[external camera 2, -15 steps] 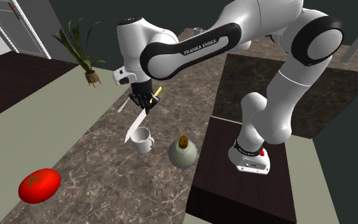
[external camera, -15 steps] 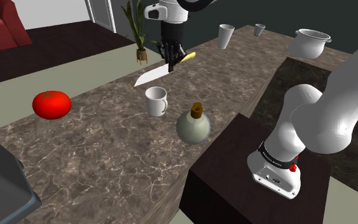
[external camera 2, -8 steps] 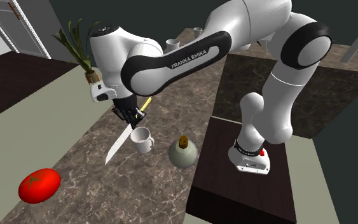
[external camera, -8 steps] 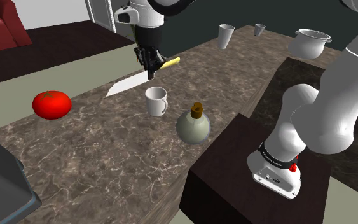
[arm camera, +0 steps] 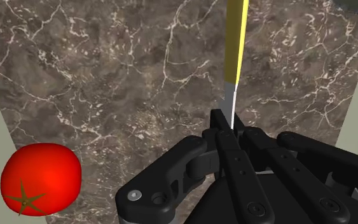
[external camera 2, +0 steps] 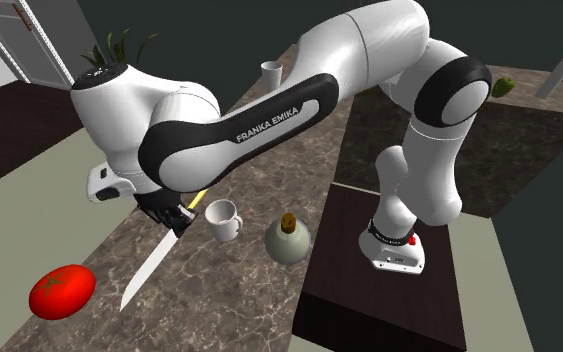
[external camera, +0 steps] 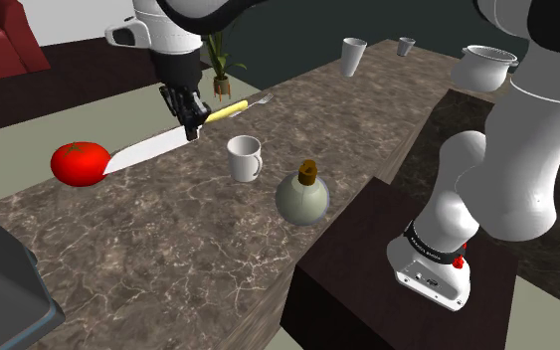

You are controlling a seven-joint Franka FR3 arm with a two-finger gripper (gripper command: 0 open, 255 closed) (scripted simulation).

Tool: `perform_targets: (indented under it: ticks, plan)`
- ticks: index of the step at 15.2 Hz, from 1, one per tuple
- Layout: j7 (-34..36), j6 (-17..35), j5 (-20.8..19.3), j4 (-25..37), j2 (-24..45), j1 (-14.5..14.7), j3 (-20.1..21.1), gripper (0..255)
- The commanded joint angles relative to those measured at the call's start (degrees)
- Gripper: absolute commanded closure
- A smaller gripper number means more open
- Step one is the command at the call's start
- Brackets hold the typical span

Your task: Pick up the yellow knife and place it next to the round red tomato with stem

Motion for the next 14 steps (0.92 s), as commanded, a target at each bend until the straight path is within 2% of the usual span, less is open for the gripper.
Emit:
perform_targets:
  ticks: [1, 7, 14]
  plan:
    - [1.9, -1.0, 0.1, 4.3, 3.2, 1.0, 0.8, 255]
    - [6.9, -6.1, -0.2, 21.2, 15.0, 4.0, 2.6, 255]
    - [6.8, -0.7, -0.1, 15.8, 15.0, 4.1, 2.6, 255]
